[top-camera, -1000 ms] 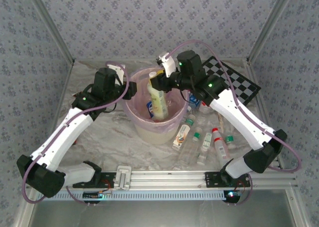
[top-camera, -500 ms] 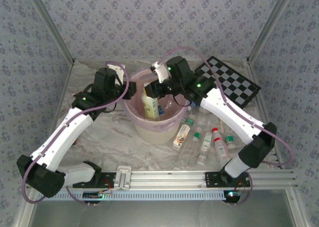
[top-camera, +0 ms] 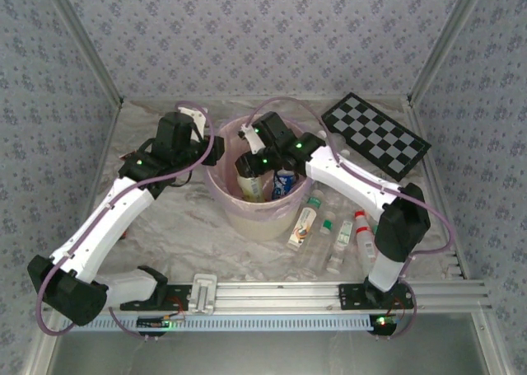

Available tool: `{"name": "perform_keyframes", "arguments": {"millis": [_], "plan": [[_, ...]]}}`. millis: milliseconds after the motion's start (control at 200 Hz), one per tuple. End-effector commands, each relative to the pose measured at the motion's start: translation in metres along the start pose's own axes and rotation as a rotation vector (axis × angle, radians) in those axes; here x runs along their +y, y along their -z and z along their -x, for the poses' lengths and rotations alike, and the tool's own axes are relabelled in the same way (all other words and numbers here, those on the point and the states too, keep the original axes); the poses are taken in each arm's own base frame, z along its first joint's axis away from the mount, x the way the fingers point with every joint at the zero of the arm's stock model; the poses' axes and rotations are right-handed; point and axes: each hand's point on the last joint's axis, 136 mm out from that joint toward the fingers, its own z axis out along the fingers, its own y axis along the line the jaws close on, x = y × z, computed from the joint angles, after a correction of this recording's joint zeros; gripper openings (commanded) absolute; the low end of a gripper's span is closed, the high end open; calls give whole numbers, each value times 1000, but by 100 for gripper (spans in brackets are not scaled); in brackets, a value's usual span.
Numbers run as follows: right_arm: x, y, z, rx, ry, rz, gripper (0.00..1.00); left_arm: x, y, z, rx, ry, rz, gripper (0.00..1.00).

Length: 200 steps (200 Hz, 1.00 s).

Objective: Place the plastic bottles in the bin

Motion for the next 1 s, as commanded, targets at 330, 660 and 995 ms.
{"name": "perform_keyframes", "arguments": {"millis": [330, 660, 995], "plan": [[23, 144, 53, -223, 38, -23, 91, 12, 0, 4, 23, -54, 90, 20], [-74, 223, -1, -263, -191, -276, 96, 33, 16, 26, 14, -80, 185, 0], [-188, 248, -109, -71, -555, -591, 86, 90, 46, 38, 1, -12, 297, 0]]}}
